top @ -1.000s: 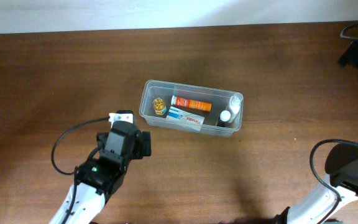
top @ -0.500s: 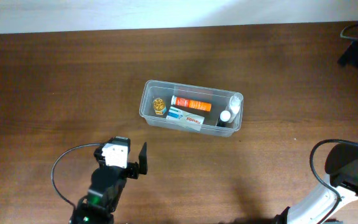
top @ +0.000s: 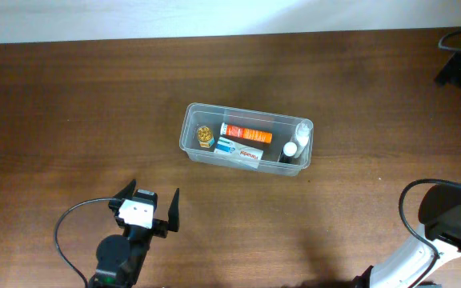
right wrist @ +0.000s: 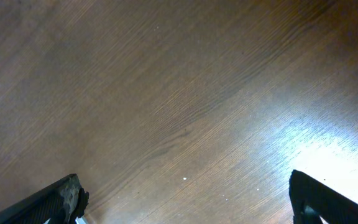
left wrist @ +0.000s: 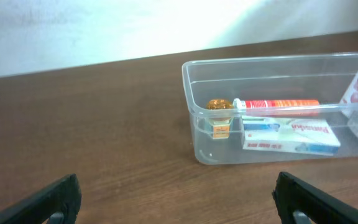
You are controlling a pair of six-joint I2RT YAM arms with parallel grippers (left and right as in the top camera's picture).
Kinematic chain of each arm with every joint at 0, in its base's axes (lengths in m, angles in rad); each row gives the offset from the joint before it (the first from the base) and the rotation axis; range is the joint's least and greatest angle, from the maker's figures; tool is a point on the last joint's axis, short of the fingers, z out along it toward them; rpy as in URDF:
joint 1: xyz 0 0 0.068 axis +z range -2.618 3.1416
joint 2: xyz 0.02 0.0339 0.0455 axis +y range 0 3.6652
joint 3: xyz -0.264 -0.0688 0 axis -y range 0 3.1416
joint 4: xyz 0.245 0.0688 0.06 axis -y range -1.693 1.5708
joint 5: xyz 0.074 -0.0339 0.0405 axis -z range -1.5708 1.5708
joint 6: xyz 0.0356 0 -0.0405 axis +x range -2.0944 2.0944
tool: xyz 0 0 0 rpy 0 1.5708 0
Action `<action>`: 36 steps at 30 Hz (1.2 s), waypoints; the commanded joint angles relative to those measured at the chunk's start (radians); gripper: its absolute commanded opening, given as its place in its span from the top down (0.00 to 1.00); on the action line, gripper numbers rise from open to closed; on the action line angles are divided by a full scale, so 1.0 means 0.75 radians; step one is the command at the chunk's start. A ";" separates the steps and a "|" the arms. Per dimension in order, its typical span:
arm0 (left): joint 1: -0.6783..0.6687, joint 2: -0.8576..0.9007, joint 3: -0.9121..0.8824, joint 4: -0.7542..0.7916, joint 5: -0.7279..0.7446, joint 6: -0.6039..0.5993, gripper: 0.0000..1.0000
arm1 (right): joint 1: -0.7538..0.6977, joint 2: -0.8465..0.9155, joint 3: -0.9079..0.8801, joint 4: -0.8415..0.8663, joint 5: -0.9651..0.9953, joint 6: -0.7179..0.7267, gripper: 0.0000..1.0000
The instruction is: Pack container
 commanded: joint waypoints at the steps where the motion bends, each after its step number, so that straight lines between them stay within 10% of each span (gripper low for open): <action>1: 0.061 -0.095 -0.010 -0.054 0.101 0.112 0.01 | -0.005 -0.026 0.020 -0.001 0.012 0.001 0.02; 36: 0.367 -0.312 -0.011 -0.119 0.183 0.156 0.01 | -0.005 -0.026 0.020 -0.001 0.012 0.001 0.02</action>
